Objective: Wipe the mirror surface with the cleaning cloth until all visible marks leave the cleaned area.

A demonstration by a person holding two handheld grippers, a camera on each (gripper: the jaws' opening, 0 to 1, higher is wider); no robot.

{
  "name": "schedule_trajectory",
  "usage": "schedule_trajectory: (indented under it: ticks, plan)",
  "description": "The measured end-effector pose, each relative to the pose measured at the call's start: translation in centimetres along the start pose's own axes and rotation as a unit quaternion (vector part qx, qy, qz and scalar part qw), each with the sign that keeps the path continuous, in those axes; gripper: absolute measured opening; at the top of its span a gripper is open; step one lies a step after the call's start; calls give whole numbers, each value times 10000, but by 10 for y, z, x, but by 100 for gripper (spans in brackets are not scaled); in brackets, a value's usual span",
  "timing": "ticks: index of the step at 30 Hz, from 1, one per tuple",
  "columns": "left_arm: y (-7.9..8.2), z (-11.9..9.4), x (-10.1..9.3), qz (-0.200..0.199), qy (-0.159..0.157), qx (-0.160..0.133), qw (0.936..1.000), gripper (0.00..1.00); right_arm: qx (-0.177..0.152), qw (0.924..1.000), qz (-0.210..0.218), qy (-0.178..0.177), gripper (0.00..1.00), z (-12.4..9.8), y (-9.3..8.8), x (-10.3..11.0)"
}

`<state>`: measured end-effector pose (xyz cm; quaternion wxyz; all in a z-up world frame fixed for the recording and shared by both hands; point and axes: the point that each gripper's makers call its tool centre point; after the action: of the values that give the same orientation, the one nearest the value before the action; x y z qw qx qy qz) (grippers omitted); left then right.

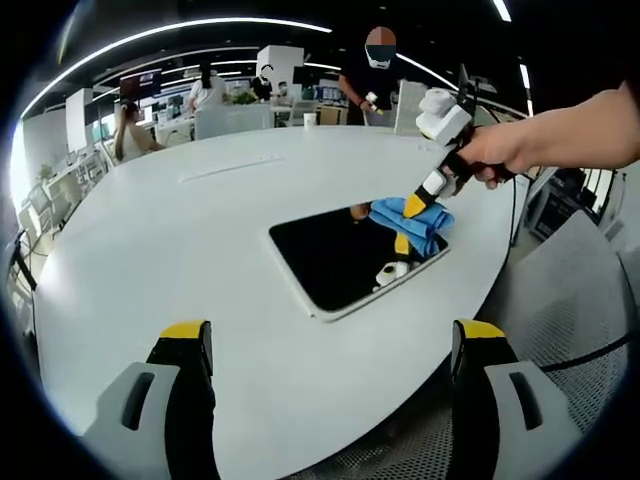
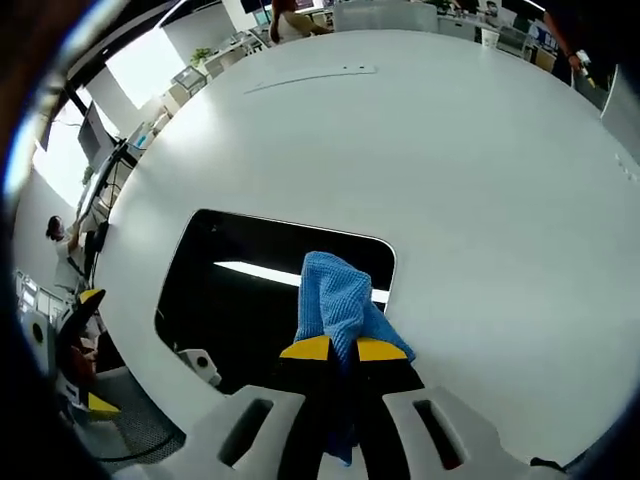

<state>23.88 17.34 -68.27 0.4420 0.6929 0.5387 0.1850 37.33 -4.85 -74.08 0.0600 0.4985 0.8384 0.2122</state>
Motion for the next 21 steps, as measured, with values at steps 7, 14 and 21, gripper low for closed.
schedule_trajectory:
  ticks: [7, 14, 21]
  plan:
    - [0, 1, -1, 25, -13, 8, 10000, 98, -27, 9999, 148, -31, 1, -1, -2, -4]
    - [0, 1, 0, 6, -10, -5, 10000, 98, -78, 9996, 248, -78, 1, -2, -3, -5]
    - [0, 1, 0, -13, -13, 1, 10000, 97, -92, 9989, 431, -185, 1, -4, -9, -1]
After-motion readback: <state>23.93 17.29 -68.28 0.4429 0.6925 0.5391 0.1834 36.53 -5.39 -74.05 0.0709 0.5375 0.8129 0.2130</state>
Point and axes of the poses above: the point that each gripper's makers call its tool centre point, and the gripper's own axes: z roughly forward along the fingers, x roughly to its left, y roughly out of its top, and after that the axes turned 9 degrees about -z, right-handed
